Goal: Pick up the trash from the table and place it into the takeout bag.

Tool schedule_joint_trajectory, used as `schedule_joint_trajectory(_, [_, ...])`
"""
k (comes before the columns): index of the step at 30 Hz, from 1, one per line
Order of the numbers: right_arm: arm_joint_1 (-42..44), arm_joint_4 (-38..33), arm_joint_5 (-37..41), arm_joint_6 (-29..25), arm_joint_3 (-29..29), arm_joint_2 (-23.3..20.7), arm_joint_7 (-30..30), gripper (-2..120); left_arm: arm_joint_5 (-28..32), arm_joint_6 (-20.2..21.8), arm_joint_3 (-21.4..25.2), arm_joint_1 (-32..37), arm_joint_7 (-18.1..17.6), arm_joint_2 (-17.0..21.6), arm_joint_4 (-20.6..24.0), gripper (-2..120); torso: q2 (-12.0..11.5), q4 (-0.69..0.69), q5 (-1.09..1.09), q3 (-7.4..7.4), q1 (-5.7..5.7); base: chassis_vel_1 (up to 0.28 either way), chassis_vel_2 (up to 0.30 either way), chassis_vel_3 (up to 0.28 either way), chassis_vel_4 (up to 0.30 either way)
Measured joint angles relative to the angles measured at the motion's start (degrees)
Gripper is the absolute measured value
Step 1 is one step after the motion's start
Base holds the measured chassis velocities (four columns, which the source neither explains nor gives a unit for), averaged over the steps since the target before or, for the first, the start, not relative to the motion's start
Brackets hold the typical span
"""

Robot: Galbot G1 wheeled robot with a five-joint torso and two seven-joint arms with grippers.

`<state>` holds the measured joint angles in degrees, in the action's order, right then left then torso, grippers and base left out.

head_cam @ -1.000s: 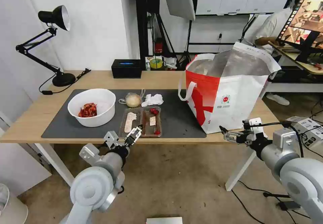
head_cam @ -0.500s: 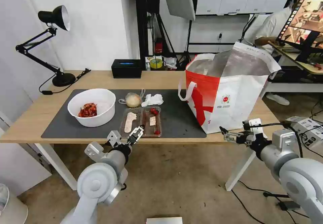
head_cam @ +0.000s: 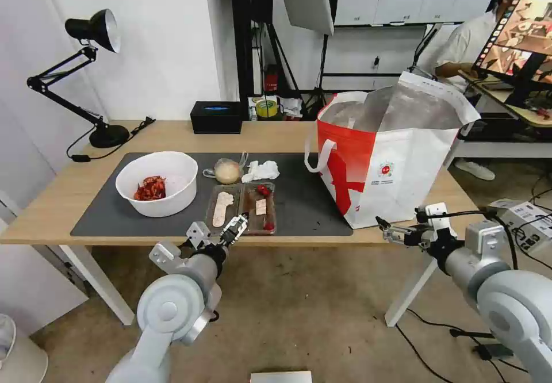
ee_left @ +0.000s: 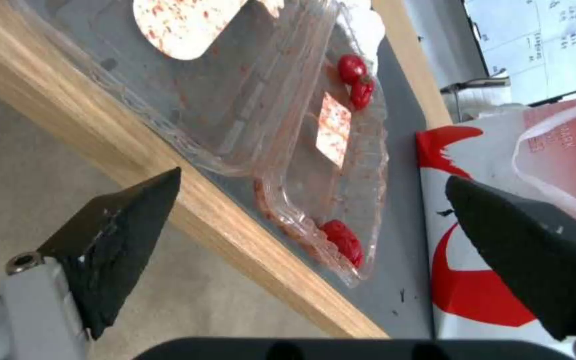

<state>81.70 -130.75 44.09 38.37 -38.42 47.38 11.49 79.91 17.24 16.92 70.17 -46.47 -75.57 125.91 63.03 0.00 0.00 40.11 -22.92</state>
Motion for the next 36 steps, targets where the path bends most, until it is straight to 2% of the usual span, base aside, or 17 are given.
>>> schedule_joint_trajectory(26, [0.3,0.2,-0.8,-0.1,0.3,0.4,0.0,100,0.2,-1.5,-0.1,-1.1,0.0,-0.2,-1.9,100,0.0,0.00,0.00,0.00,0.00,0.000,0.000,0.000,0.000])
schedule_joint_trajectory(36, [0.7,0.2,-1.3,-0.1,0.6,0.9,0.0,100,1.1,-3.9,0.9,-1.5,1.9,-0.2,-2.2,100,0.0,0.00,0.00,0.00,0.00,0.000,0.000,0.000,0.000])
